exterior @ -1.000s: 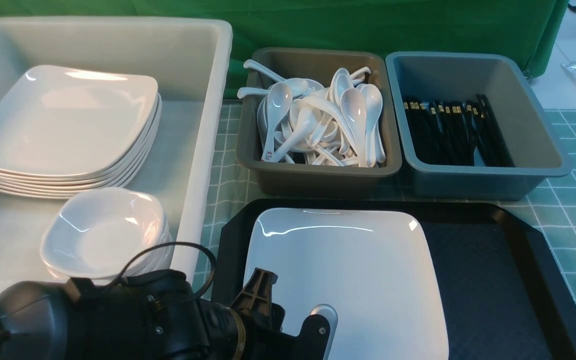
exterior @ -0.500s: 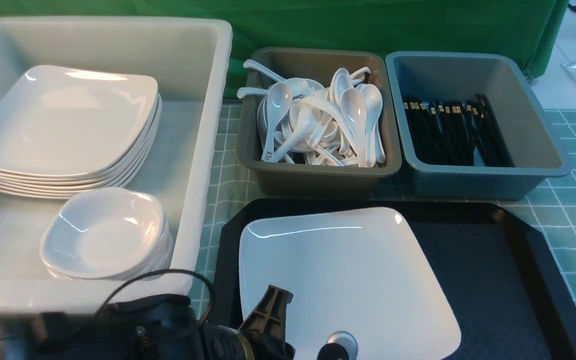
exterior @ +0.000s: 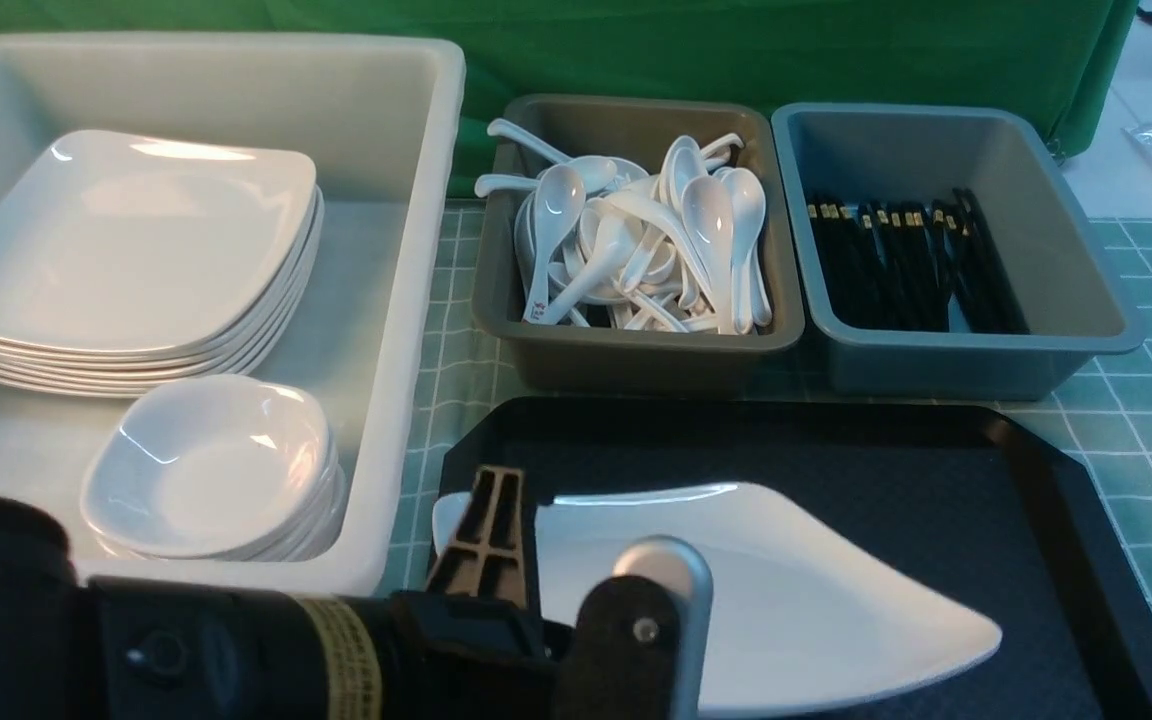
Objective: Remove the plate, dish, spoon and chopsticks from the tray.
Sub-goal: Use the left arm to grab a plate from the dinner plate, then use the left arm to put the plate into the large storage box on the left
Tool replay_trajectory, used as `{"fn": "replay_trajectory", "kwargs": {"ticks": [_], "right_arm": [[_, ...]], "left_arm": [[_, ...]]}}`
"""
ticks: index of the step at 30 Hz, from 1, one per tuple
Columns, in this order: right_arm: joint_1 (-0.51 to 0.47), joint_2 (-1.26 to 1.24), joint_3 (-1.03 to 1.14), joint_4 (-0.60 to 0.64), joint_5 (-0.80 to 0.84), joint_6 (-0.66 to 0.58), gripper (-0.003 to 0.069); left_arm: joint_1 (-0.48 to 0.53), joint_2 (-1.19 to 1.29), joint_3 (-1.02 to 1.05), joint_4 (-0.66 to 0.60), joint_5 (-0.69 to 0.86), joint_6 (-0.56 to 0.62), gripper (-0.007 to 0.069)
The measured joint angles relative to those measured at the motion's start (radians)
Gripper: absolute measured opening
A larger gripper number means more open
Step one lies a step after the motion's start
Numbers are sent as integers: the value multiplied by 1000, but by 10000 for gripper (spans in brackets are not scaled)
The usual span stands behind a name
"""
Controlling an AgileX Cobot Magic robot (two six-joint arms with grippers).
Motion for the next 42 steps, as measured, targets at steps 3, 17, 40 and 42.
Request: {"fn": "replay_trajectory", "kwargs": {"ticks": [3, 17, 40, 42], "right_arm": [[0, 0, 0, -2, -9, 17, 24], [0, 128, -76, -42, -55, 52, 18], [0, 333, -177, 10, -64, -166, 19], [0, 333, -177, 10, -64, -168, 20]], "left_arm": [[0, -51, -34, 1, 2, 0, 30], [77, -181, -193, 241, 185, -110, 32], [943, 495, -376, 469, 1, -249, 36], [943, 533, -393, 517, 0, -283, 31]]}}
